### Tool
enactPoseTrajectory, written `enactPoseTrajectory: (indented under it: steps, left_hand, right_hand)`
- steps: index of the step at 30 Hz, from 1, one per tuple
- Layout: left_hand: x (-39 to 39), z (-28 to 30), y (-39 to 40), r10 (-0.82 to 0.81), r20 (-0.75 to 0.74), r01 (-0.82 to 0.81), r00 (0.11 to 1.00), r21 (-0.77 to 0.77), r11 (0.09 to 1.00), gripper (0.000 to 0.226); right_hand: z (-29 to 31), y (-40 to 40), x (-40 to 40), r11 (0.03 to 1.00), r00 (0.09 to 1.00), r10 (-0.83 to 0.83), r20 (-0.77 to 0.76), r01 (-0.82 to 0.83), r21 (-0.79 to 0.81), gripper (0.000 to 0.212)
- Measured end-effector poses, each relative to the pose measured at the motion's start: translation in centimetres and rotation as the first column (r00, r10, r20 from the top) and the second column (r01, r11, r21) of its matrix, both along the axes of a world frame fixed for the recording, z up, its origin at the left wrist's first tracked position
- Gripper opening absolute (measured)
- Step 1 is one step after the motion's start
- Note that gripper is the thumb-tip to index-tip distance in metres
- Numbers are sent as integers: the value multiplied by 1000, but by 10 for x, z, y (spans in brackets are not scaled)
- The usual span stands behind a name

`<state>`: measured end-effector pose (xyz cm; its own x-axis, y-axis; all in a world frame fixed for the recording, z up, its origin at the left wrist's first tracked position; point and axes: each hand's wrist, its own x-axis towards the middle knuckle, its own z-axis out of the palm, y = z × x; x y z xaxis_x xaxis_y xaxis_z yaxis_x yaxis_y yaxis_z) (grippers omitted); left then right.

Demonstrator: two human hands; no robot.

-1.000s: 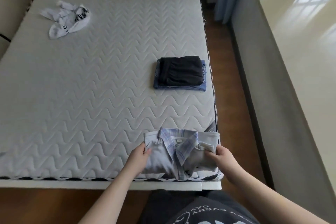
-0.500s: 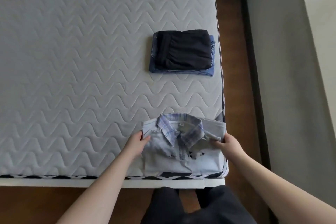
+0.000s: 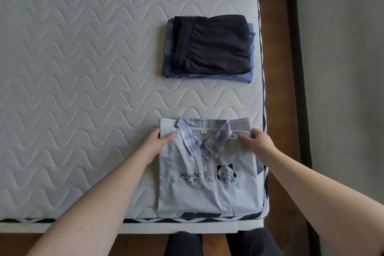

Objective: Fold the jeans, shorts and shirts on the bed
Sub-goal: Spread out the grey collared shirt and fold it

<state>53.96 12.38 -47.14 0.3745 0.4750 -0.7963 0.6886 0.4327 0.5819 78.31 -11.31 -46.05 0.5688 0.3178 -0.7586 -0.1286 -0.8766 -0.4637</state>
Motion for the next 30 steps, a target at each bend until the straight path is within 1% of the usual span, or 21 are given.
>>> enactPoseTrajectory:
  steps: [2, 5, 8, 10, 13, 16, 18, 20, 22, 23, 27, 30]
  left_hand:
    - [1, -10, 5, -4, -32, 6, 999, 46, 999, 14]
    - [4, -18, 16, -7, -76, 13, 997, 71, 997, 20]
    - [12, -20, 33, -7, -52, 11, 999, 77, 997, 19]
    - [21, -21, 45, -8, -32, 11, 999, 105, 994, 15]
    - [38, -25, 62, 4, -2, -4, 1000, 140, 990, 16]
    - [54, -32, 77, 61, 35, -66, 998, 177, 982, 16]
    - [55, -44, 81, 93, 24, -96, 995, 151, 984, 17]
    - [43, -56, 77, 88, -66, -85, 994, 49, 995, 22]
    - [27, -67, 70, 32, -135, -33, 990, -10, 999, 19]
    - [18, -70, 65, 8, -149, -10, 989, -12, 1000, 16]
    - [-18, -70, 34, -17, -149, 8, 989, -62, 998, 18]
    - [-38, -65, 5, -19, -135, 5, 991, -102, 995, 18]
  right_hand:
    - [-11, -2, 6, 998, 998, 20, 60, -17, -59, 35]
    - [-22, -10, 18, 997, 995, -60, 80, 64, -52, 35]
    - [-27, -15, 33, 987, 986, -163, 42, 162, 22, 32]
    - [-28, -11, 44, 976, 979, -204, 6, 202, 81, 25]
    - [-31, 7, 60, 960, 973, -230, -23, 230, 161, 16]
    - [-37, 28, 82, 942, 971, -237, -40, 239, 236, 10]
    - [-44, 40, 97, 945, 972, -233, -19, 232, 231, 23]
    - [-52, 45, 102, 953, 969, -245, -28, 246, 176, 40]
    - [-58, 39, 94, 976, 980, -200, -14, 200, 81, 52]
    - [-61, 31, 85, 988, 988, -152, -1, 152, 31, 54]
    - [-66, -4, 46, 993, 997, 67, 46, -62, -97, 47]
    - [-62, -25, 23, 982, 984, 139, 110, -123, -140, 48]
